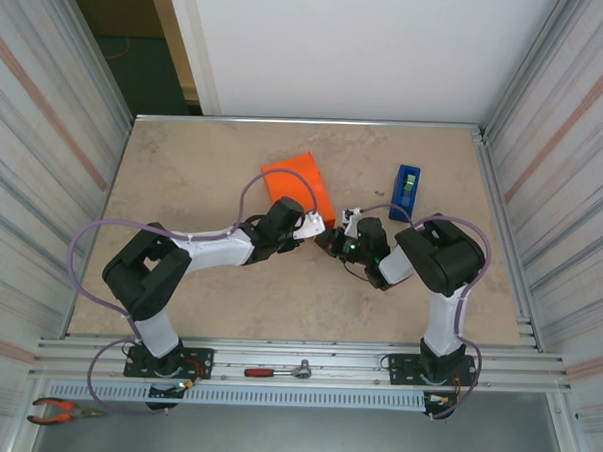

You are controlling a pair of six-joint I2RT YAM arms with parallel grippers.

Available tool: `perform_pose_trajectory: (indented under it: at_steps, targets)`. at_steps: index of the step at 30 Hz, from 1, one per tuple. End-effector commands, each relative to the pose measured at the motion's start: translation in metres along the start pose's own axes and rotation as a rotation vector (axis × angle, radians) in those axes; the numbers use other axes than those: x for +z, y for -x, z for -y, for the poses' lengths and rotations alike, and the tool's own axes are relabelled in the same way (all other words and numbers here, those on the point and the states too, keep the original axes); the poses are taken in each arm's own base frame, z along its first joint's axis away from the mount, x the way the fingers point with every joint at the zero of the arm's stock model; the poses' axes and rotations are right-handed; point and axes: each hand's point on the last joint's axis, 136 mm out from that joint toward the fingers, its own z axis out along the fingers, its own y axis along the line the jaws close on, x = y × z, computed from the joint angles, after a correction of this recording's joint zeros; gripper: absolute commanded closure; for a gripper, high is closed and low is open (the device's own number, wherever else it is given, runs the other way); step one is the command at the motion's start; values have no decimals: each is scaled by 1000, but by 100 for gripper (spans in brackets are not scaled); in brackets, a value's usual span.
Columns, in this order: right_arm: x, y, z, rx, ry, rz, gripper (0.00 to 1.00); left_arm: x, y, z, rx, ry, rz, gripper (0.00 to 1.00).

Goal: Wrap the gift box in paper

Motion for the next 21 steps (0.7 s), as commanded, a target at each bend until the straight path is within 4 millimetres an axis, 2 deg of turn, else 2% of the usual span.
perform_pose_trajectory:
  at_steps: [1, 21]
  targets:
    - [-8, 8, -21, -43, 45, 10, 100, 9, -27, 46, 56, -151, -84, 55]
    - [-15, 34, -48, -60, 87, 36, 100, 9, -27, 46, 60, -150, -84, 55]
